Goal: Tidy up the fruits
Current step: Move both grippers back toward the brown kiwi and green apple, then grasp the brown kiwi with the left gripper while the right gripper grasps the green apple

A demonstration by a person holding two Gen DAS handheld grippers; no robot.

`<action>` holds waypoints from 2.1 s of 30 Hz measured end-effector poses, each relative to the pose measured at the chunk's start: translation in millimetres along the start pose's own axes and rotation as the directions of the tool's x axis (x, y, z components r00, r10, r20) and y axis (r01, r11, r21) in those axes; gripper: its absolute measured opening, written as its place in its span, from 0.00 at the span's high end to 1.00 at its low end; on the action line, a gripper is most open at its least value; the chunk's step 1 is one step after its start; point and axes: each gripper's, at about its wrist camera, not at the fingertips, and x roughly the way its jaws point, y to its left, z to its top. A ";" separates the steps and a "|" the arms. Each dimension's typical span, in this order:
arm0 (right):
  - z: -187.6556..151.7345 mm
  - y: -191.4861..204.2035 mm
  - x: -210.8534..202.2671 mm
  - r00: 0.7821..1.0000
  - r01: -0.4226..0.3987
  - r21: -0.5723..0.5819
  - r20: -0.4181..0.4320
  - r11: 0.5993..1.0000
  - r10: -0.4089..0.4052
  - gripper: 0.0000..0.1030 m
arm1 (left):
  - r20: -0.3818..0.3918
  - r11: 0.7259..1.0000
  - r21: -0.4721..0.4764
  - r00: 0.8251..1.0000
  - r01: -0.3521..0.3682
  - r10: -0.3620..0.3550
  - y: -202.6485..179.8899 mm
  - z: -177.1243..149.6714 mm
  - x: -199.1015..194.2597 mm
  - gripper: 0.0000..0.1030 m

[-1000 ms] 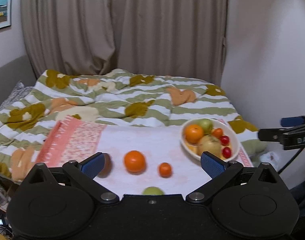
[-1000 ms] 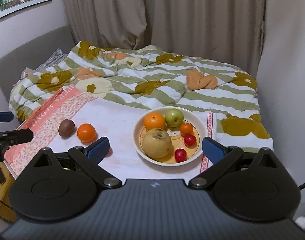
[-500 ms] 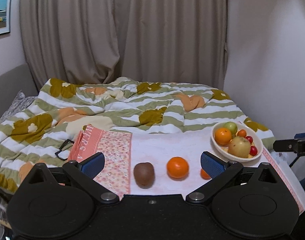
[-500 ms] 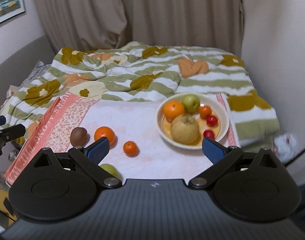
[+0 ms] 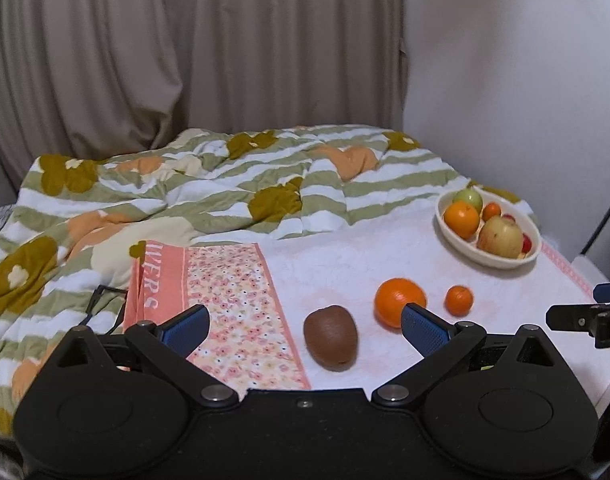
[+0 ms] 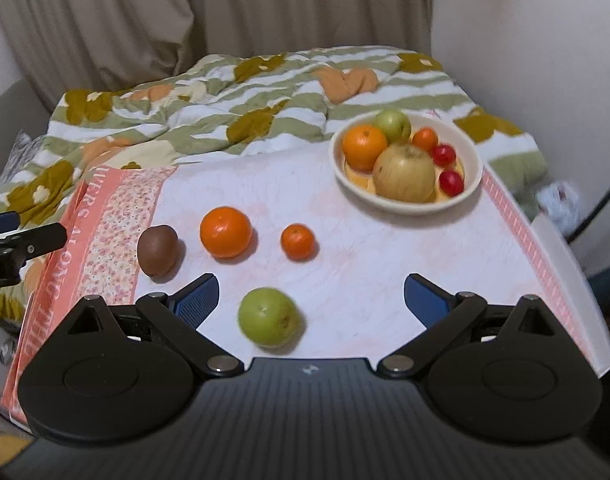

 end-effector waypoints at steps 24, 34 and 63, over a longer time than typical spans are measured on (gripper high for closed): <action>-37.8 39.1 71.8 0.995 0.091 -0.003 -0.041 0.996 -0.091 0.00 | -0.210 0.974 0.121 0.964 0.191 -0.163 -2.9 -19.1 124.9 0.14; -36.4 38.8 86.6 0.995 0.070 -0.024 -0.070 0.997 -0.072 0.01 | -0.265 0.979 0.060 0.948 0.197 -0.175 -3.9 -20.8 151.7 0.38; -28.9 45.4 74.3 0.998 0.011 -0.096 -0.067 0.995 -0.017 0.32 | -0.214 0.992 0.002 0.969 0.129 -0.125 -1.5 -34.9 85.9 0.42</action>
